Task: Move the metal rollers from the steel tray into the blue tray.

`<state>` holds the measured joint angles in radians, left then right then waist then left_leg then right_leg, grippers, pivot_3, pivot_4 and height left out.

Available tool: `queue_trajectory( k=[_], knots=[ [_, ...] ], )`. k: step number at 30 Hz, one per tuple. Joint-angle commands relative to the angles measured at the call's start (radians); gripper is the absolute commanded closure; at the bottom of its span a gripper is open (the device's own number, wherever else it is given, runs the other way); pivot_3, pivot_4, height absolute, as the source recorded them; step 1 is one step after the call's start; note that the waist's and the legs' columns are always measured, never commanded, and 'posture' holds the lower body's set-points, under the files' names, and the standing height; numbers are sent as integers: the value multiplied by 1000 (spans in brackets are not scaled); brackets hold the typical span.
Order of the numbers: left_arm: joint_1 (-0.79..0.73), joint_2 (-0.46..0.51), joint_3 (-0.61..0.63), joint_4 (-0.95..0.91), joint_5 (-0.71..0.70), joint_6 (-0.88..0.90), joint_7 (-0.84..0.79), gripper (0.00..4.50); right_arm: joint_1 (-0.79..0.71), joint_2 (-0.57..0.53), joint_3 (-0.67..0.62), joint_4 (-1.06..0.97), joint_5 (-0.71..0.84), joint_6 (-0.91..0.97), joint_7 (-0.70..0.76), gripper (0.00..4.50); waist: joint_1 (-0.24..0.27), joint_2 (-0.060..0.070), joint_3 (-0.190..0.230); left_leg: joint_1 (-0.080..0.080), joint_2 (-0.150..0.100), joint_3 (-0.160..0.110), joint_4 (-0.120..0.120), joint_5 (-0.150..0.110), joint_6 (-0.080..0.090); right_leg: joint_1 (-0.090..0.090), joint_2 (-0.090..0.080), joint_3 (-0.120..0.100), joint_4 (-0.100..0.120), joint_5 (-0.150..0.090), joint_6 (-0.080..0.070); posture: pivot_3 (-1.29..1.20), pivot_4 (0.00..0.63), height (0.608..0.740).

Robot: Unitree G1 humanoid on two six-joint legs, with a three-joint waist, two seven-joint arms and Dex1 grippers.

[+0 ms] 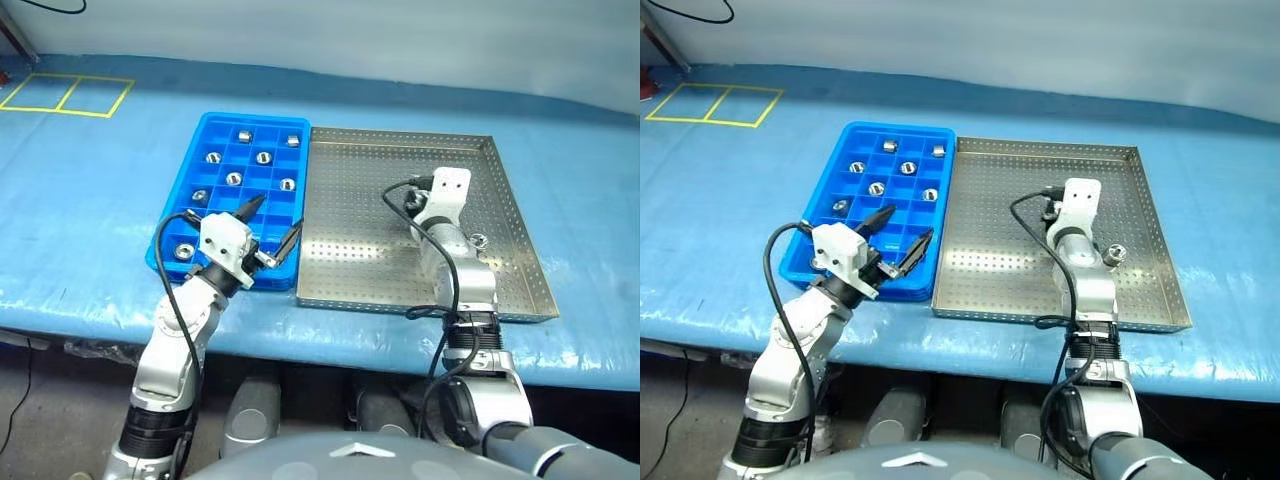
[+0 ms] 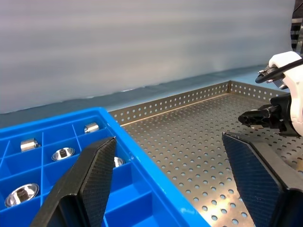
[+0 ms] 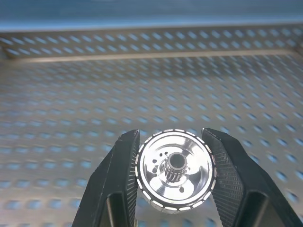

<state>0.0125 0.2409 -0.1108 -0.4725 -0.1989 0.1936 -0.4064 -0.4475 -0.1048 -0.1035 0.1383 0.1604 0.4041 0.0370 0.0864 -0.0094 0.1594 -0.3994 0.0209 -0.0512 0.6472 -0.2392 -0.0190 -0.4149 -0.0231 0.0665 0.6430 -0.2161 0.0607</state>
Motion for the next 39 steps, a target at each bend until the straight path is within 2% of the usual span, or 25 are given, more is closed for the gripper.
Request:
queue_trajectory(
  k=[1, 5, 9, 17, 23, 26, 30, 35, 38, 39],
  knots=[
    [19, 17, -8, -73, 5, 13, 2, 578, -14, 4, 76, -102, 92, -61, 221, 2783, 3, 0, 0, 1, 0, 0, 0, 0, 0, 0, 0, 0, 0, 0, 0, 414, 150, 740],
    [62, 18, 3, -102, 18, 24, 34, 578, -31, -10, 154, -108, 114, -47, 358, 2783, 26, 0, 0, 1, 1, -2, -1, 0, 0, 1, 1, -2, 1, -1, -1, 468, 150, 740],
    [111, 15, 12, -127, 32, 25, 69, 578, -64, 3, 187, -77, 114, -36, 406, 2783, 62, 0, 0, 1, 1, -2, -1, 0, 0, 0, 1, -2, 0, -2, -1, 509, 150, 740],
    [190, 7, 21, -170, 54, 26, 121, 578, -195, 53, 171, 130, 48, -85, 329, 2783, 159, 0, 0, 0, 2, -2, -1, 0, 0, -1, 2, -3, 0, -3, -1, 612, 150, 740],
    [206, 7, 17, -188, 65, 28, 136, 578, -246, 63, 163, 242, 8, -89, 273, 2783, 260, 0, 0, -3, 2, -1, -2, -1, -1, -5, 2, -3, 0, -3, -1, 638, 150, 740],
    [217, 7, 22, -190, 70, 28, 140, 578, -243, 57, 168, 254, -4, -73, 275, 2783, 316, 0, 0, -13, 2, 0, -1, 0, -4, -15, 3, -3, 1, -1, 1, 636, 150, 740],
    [212, 8, 21, -193, 72, 29, 140, 578, -239, 21, 206, 282, -88, -53, 234, 2783, 388, 0, 0, -16, 2, 0, -1, 0, -6, -18, 3, -3, 0, 1, 4, 632, 150, 740],
    [200, 9, 21, -188, 71, 29, 139, 578, -215, -4, 195, 275, -117, -46, 209, 1095, 452, 0, 0, -17, 3, 2, -1, 0, -7, -25, 2, -4, 0, -3, 0, 614, 150, 740],
    [191, 8, 15, -179, 70, 28, 135, 578, -205, -9, 180, 266, -112, -40, 205, 106, 472, 0, 0, -19, 3, 3, -1, 0, -8, -28, 3, -4, 1, -2, 0, 606, 150, 740],
    [188, 8, 14, -178, 69, 29, 134, 578, -203, -10, 177, 262, -111, -39, 204, 25, 477, 0, 0, -19, 3, 3, -1, -1, -8, -28, 3, -4, 1, -2, 0, 600, 150, 740]
  ],
)
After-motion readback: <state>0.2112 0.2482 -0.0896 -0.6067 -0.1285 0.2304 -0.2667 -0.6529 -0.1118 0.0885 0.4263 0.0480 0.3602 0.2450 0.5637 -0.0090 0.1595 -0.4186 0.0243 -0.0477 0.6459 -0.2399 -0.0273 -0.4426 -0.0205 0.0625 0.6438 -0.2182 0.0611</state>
